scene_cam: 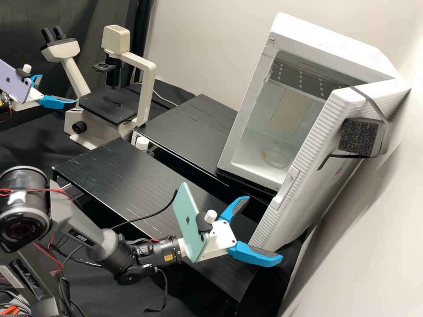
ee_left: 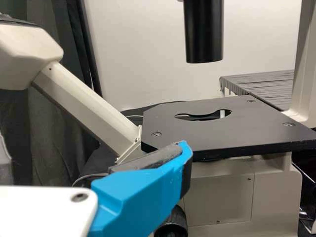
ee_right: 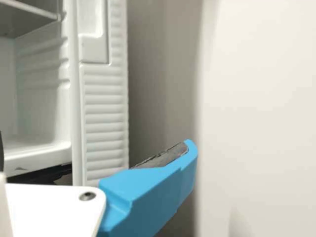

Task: Close the incubator door.

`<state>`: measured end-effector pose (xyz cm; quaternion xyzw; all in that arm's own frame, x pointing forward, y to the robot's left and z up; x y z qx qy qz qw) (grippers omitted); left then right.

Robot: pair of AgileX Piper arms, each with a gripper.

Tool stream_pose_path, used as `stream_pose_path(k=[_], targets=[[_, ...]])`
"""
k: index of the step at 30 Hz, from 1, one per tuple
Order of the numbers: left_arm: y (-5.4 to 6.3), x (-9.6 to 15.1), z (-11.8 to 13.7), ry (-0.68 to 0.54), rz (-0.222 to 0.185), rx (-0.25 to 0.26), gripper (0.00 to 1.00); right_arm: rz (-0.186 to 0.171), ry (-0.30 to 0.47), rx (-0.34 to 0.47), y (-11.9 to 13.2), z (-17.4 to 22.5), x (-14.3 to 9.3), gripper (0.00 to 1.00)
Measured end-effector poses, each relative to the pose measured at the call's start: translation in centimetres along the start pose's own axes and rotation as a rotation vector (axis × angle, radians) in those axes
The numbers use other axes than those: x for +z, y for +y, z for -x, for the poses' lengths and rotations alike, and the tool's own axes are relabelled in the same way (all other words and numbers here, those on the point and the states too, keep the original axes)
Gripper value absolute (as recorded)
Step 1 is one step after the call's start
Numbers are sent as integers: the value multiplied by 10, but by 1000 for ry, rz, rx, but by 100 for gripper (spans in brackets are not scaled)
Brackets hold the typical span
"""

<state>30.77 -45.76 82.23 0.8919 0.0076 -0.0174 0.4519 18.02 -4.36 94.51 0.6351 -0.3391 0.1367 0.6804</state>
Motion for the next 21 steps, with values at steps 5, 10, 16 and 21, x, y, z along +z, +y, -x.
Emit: stream_pose_path(k=[5, 10, 16, 21], targets=[[0, 0, 0, 0, 0, 0, 100, -9, 15, -17, -8, -11, -1, 100], [0, 0, 0, 0, 0, 0, 100, -81, 37, -59, -14, -18, -2, 100], [0, 0, 0, 0, 0, 0, 100, -226, 55, -99, -15, -18, -1, 100], [0, 0, 0, 0, 0, 0, 100, -309, 66, -106, -15, -18, -2, 100]])
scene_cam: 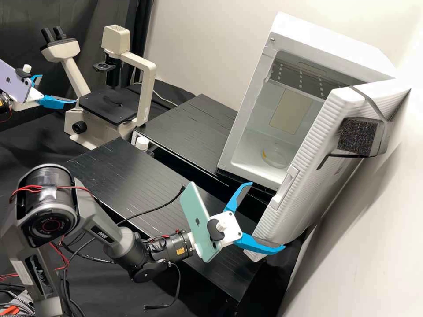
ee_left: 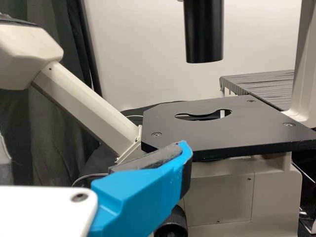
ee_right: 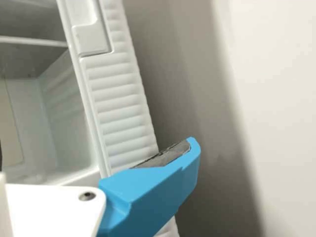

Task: Close the incubator door.

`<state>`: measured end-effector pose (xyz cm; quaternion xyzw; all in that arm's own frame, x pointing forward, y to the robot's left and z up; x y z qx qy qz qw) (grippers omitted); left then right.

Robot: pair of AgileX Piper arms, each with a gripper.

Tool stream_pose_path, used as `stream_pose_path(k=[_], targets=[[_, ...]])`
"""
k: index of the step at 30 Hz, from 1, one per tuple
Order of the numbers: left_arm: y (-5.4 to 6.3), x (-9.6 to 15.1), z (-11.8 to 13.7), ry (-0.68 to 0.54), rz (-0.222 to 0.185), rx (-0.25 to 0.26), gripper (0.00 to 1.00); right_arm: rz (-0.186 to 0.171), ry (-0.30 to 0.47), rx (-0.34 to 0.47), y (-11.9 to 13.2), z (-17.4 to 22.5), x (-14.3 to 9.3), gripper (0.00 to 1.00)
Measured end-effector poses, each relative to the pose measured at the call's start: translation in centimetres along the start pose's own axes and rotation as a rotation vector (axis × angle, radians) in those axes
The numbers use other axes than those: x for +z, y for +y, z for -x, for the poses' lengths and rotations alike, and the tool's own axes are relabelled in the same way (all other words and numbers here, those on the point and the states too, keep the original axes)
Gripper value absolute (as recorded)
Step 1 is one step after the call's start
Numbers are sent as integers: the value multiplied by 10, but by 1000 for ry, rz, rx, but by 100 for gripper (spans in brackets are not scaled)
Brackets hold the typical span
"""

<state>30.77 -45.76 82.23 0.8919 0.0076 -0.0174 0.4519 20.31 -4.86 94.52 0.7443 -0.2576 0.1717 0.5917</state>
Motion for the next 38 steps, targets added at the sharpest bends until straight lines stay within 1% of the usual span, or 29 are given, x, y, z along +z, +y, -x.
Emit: stream_pose_path(k=[2, 3, 5, 7, 11, 12, 15, 16, 18, 20, 22, 23, 25, 29, 32, 33, 35, 38], targets=[[0, 0, 0, 0, 0, 0, 100, -33, 12, -4, 1, 1, -3, 100], [0, 0, 0, 0, 0, 0, 100, -61, 17, -8, 1, 1, -6, 100], [0, 0, 0, 0, 0, 0, 100, -90, 22, -24, -1, 3, -12, 100], [0, 0, 0, 0, 0, 0, 100, -110, 24, -51, -6, 5, -17, 100], [0, 0, 0, 0, 0, 0, 100, -132, 52, -113, -17, 10, -30, 100], [0, 0, 0, 0, 0, 0, 100, -145, 64, -152, -23, 12, -35, 100], [0, 0, 0, 0, 0, 0, 100, -130, 117, -248, -36, 16, -46, 100], [0, 0, 0, 0, 0, 0, 100, -119, 151, -293, -43, 16, -52, 100], [0, 0, 0, 0, 0, 0, 100, -102, 227, -360, -52, 18, -63, 100], [0, 0, 0, 0, 0, 0, 100, -86, 325, -419, -61, 22, -76, 100], [0, 0, 0, 0, 0, 0, 100, -66, 400, -441, -67, 26, -86, 100], [0, 0, 0, 0, 0, 0, 100, -60, 417, -441, -68, 27, -88, 100], [0, 0, 0, 0, 0, 0, 100, -46, 434, -444, -71, 29, -92, 100], [0, 0, 0, 0, 0, 0, 100, -31, 429, -417, -75, 31, -94, 100], [0, 0, 0, 0, 0, 0, 100, 1, 394, -364, -77, 35, -91, 100], [0, 0, 0, 0, 0, 0, 100, 4, 374, -340, -79, 37, -90, 100], [0, 0, 0, 0, 0, 0, 100, -4, 342, -324, -80, 41, -86, 100], [0, 0, 0, 0, 0, 0, 100, -10, 320, -341, -83, 47, -81, 100]])
